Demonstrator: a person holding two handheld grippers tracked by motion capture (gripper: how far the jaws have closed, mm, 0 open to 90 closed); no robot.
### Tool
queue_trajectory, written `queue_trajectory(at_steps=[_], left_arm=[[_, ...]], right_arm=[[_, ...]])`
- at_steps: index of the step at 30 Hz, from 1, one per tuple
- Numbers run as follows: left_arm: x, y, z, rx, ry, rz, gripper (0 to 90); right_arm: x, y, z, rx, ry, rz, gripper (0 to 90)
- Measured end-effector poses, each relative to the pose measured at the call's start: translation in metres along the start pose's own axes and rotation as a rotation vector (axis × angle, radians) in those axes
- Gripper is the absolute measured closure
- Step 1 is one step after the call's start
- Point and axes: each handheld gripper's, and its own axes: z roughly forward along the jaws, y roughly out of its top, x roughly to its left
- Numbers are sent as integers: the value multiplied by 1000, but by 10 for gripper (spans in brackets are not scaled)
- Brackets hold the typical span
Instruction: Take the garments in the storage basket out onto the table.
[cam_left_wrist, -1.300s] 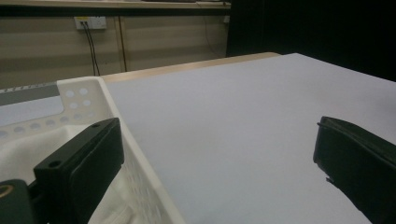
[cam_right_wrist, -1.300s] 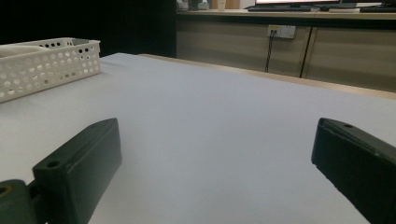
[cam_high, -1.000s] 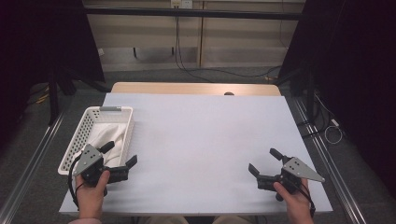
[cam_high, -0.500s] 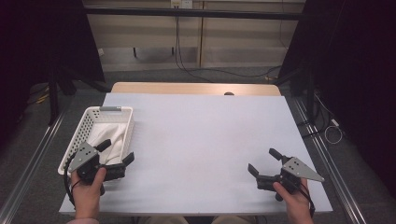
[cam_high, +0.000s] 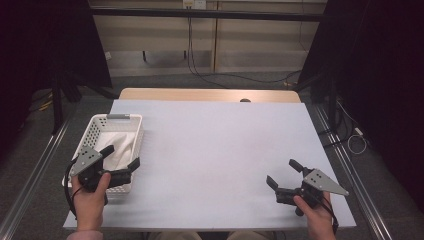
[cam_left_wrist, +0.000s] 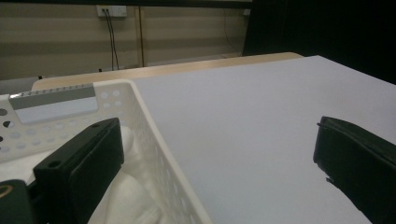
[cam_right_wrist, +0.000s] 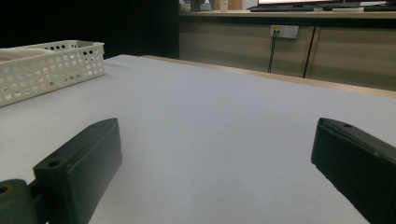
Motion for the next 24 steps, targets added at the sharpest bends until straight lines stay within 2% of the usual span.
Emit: queue_trajectory(at_steps=[4, 5, 7, 11, 12, 17, 24], left_arm=[[4, 3, 2, 2, 4, -12, 19], [8, 6, 3, 26, 14, -1, 21], [11, 10, 4, 45, 28, 8, 20], [15, 15, 6, 59, 32, 5, 21], [19, 18, 5, 87, 41, 25, 20], [24, 23, 5, 106, 48, 34, 23], [38, 28, 10, 156, 68, 39, 24]], right_arm=[[-1, 0, 0, -2, -6, 1, 15], [-1, 0, 0, -2, -6, 1, 15], [0, 0, -1, -7, -3, 3, 16], [0, 0, 0, 0, 3, -5, 16], [0, 0, 0, -1, 3, -6, 16], [0, 0, 0, -4, 1, -5, 16], [0, 0, 0, -4, 1, -4, 17]])
